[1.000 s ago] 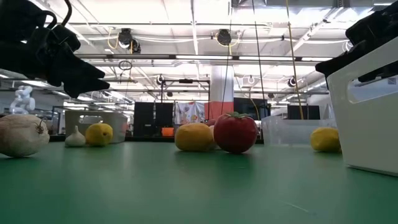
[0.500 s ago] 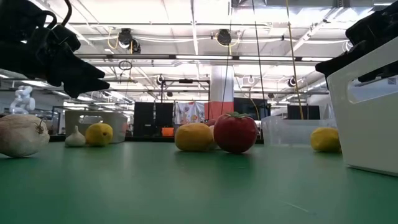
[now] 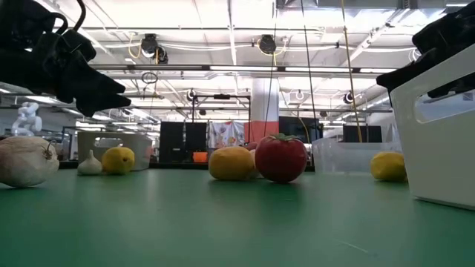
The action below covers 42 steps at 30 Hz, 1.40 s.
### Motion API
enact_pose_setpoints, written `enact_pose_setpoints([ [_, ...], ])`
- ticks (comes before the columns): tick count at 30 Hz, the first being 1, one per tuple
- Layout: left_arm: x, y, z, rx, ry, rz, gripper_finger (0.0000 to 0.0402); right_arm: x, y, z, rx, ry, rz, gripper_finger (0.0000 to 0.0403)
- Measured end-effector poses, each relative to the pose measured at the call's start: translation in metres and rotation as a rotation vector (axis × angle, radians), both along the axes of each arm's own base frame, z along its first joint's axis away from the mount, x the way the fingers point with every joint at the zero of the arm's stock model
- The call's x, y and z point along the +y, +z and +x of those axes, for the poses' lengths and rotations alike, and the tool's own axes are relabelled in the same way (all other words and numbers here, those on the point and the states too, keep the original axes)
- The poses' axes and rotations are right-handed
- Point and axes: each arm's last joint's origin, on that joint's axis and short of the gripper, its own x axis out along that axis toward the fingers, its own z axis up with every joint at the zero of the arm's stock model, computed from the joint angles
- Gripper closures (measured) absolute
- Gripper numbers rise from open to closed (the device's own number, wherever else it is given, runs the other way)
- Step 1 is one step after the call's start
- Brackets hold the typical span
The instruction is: Sort produce into baskets
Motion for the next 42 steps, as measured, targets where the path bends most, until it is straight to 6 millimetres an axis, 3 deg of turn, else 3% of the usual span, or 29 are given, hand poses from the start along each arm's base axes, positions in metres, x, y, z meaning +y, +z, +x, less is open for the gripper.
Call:
enact_pose_setpoints([
  [13,0.000,0.005,0.001,-0.054,-0.001,-0.012,0.0155,-0.001,0.006,0.000,-0.068,-0.032,0.118,0.0403],
  [22,0.000,0.010,0.002,-0.179,0.067,-0.494,0.0155,-0.001,0.016,0.000,-0.159,-0.026,0.127,0.0403],
  [29,0.000,0.016,0.002,-0.243,0.070,-0.647,0.0155,-0.001,0.025,-0.001,-0.261,-0.019,0.136,0.0403],
  [34,-0.002,0.049,0.000,-0.246,-0.003,-0.561,0.0155,-0.001,0.035,0.001,-0.293,-0.027,0.152,0.0400],
  [42,-0.002,0.127,-0.014,-0.078,-0.026,-0.281,0.0155,-0.002,0.074,0.018,-0.261,-0.097,0.158,0.0374],
])
